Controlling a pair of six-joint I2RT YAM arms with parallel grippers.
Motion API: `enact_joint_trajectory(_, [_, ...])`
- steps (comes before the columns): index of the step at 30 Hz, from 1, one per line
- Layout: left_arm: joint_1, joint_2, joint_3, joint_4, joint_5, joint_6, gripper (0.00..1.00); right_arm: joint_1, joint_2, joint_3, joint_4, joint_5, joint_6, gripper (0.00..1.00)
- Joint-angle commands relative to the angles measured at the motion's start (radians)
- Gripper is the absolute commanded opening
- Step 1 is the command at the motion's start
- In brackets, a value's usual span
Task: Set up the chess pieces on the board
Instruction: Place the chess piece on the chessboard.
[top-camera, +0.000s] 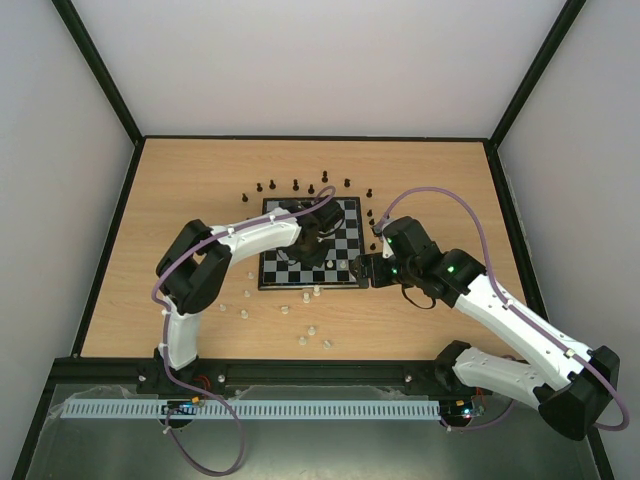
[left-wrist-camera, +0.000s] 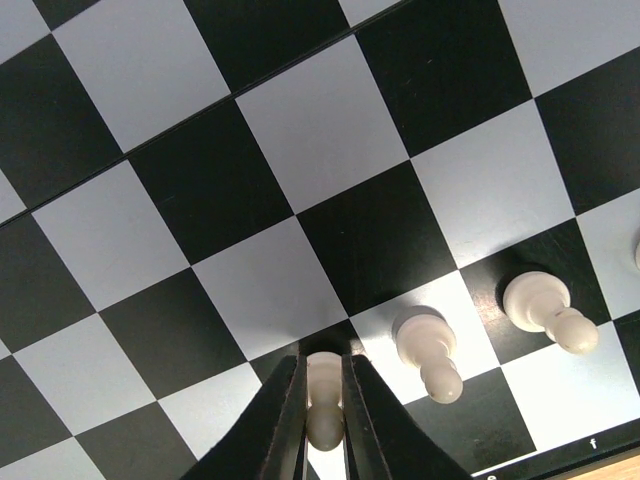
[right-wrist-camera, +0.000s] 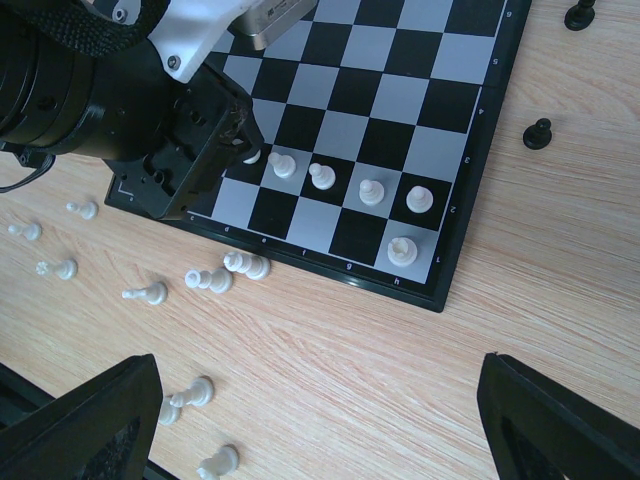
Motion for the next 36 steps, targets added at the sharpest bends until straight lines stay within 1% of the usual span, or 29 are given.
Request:
enact_joint_trajectory(1, [-0.004,0.018,0.001,-0.019,-0.016,-0.003,0.13,0.002,-0.019,-0.01,-0.034,-0.002,-0.002,0.87])
enact_joint_trajectory(19, [-0.004,0.013,-0.015,-0.015,-0.025,-0.017,0.17,0.003,-0.026,-0.017,-0.03,-0.008,-0.004,0.87])
enact_joint_trajectory(23, [-0.004,-0.009,0.002,-0.028,-0.03,-0.016,0.2,0.003,-0.023,-0.019,-0.029,-0.011,-0.005,0.87])
enact_joint_trajectory(31, [-0.005,-0.1,0.081,-0.12,-0.078,-0.024,0.34,0.004,-0.019,-0.019,-0.027,-0.012,-0.005,0.88])
enact_joint_trajectory(32, [-0.005,-0.12,0.088,-0.13,-0.083,-0.026,0.37,0.003,-0.019,-0.019,-0.027,-0.015,-0.005,0.88])
enact_joint_trajectory(34, [-0.004,-0.165,0.09,-0.143,-0.109,-0.035,0.48,0.003,-0.019,-0.018,-0.027,-0.013,-0.005,0.89])
enact_joint_trajectory(36, [0.003,-0.212,0.074,-0.148,-0.142,-0.046,0.57,0.002,-0.019,-0.019,-0.027,-0.015,-0.005,0.91])
